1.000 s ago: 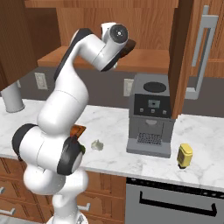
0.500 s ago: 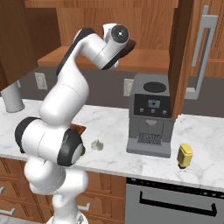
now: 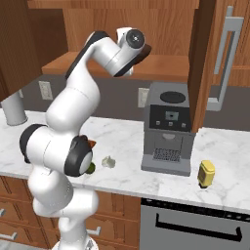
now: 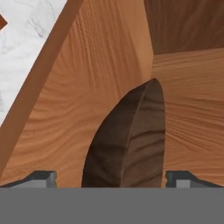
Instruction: Open the cabinet. Place the bowl and condiment on the counter. Then place the lime and garlic on the cutting board.
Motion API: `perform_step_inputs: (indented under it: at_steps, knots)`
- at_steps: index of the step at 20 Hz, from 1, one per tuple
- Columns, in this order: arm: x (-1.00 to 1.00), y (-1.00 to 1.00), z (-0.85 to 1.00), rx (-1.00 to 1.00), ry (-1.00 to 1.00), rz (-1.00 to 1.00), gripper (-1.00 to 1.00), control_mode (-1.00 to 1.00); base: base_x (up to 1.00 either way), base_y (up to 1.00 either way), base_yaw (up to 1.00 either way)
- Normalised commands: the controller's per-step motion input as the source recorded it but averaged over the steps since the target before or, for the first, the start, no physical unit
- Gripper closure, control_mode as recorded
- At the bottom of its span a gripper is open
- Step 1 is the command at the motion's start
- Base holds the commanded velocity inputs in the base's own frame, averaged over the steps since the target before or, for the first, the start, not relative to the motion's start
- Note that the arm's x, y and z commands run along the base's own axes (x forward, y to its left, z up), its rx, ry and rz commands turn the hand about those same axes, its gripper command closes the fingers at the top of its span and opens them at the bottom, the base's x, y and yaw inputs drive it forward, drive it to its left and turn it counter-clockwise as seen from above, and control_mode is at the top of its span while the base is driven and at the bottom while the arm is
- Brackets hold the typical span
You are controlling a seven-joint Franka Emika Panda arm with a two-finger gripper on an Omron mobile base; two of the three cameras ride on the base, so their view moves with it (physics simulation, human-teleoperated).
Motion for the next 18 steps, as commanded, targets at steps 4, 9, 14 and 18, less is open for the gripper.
perform_step_inputs:
  at_steps: [4,9,14,18]
  knots:
    - [0.14,0.00,-0.09,0.00,0.00,0.00,-1.00,-1.00,0.00,0.00,0.00]
    - [0.14,0.00,-0.07,0.00,0.00,0.00,-1.00,-1.00,0.00,0.00,0.00]
    - [0.15,0.00,-0.07,0.00,0.00,0.00,-1.00,-1.00,0.00,0.00,0.00]
    - [0.15,0.01,-0.05,0.00,0.01,0.00,1.00,-1.00,0.00,0.00,0.00]
